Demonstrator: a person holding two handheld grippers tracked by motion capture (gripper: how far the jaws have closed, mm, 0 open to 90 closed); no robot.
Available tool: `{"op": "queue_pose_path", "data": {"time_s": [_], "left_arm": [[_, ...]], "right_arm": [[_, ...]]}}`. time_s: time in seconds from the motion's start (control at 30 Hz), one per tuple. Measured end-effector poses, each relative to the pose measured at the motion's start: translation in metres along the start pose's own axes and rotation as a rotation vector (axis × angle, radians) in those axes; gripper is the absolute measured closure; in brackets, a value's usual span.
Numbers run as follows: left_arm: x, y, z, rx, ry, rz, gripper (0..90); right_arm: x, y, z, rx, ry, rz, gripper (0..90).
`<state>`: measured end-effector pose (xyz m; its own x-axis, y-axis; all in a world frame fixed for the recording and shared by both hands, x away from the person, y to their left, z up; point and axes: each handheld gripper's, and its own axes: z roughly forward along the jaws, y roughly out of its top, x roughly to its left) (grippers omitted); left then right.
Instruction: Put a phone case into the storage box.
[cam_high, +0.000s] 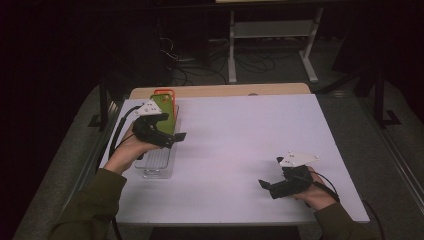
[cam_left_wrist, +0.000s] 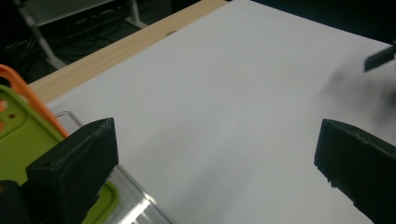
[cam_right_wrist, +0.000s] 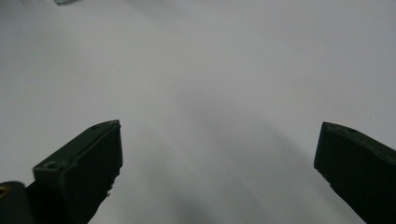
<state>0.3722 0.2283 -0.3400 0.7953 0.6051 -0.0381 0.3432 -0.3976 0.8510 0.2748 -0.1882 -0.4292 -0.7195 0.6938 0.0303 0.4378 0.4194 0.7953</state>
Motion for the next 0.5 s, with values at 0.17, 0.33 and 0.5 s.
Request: {"op": "queue_pose_path", "data": {"time_s": [0.17,0.33,0.5], "left_arm": [[-0.012,-0.015,-0.002,-0.011,-0.033,0.007,0.0],[-0.020,-0.031,-0.002,-0.016,-0.052,0.003,0.0],[-0.026,-0.043,-0.005,-0.023,-0.059,0.005,0.0]], "right_arm": [[0.001,0.001,-0.001,-0.003,0.016,-0.008,0.7],[0.002,0.005,-0.005,-0.013,0.034,-0.016,0.7],[0.001,0.009,-0.010,-0.035,0.046,-0.020,0.7]]}}
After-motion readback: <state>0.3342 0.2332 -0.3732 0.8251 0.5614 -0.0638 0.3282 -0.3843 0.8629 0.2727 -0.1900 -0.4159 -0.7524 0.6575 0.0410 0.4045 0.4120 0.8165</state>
